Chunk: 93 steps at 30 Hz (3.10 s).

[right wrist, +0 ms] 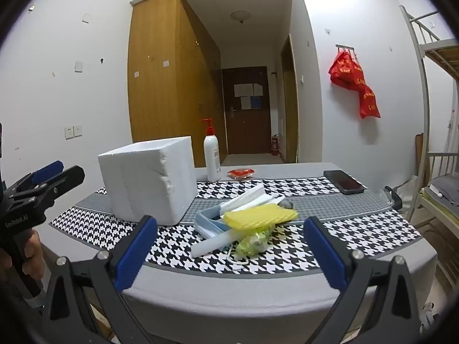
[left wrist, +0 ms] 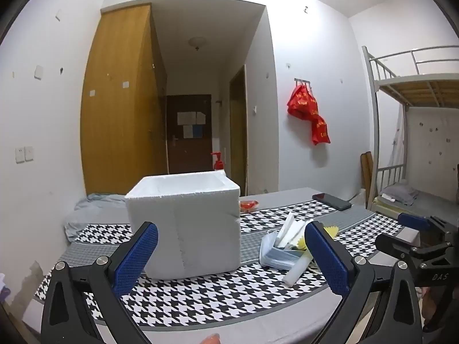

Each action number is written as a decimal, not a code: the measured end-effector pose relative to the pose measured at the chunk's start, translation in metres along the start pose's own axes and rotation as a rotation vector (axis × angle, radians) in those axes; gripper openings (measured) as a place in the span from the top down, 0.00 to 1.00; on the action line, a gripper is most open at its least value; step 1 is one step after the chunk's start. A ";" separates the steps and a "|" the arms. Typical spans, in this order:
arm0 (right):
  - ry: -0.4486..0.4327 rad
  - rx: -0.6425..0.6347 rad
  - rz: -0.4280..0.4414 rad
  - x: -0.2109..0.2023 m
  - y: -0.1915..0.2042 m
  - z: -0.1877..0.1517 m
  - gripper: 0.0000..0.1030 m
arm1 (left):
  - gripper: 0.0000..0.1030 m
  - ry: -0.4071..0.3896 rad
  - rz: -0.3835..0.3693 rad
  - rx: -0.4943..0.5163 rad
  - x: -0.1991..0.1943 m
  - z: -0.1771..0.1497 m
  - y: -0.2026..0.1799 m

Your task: Organize soft objects

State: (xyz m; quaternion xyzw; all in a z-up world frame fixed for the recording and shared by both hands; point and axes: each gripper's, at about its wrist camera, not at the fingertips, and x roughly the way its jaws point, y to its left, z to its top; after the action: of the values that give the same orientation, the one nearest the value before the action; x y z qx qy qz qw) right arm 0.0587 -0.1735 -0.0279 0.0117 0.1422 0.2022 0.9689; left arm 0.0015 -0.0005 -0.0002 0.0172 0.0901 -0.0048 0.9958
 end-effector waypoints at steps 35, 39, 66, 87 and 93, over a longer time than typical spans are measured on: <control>-0.003 0.001 0.001 0.001 -0.001 0.002 0.00 | 0.01 0.019 -0.007 -0.048 0.007 -0.002 0.004; -0.006 0.000 -0.005 0.000 -0.001 0.003 0.00 | 0.01 0.023 -0.005 -0.051 0.009 -0.002 0.005; -0.007 -0.006 -0.008 0.002 -0.003 0.007 0.00 | 0.01 0.024 -0.019 -0.039 0.012 0.005 0.001; 0.048 0.018 -0.055 0.037 -0.030 0.013 0.00 | 0.01 0.131 -0.113 0.000 0.063 0.006 -0.021; 0.068 0.036 -0.065 0.049 -0.042 0.012 0.00 | 0.01 0.179 -0.143 0.011 0.085 0.002 -0.028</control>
State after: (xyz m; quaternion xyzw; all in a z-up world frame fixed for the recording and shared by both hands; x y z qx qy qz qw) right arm 0.1214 -0.1924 -0.0334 0.0177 0.1789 0.1681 0.9692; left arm 0.0847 -0.0295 -0.0142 0.0167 0.1799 -0.0746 0.9807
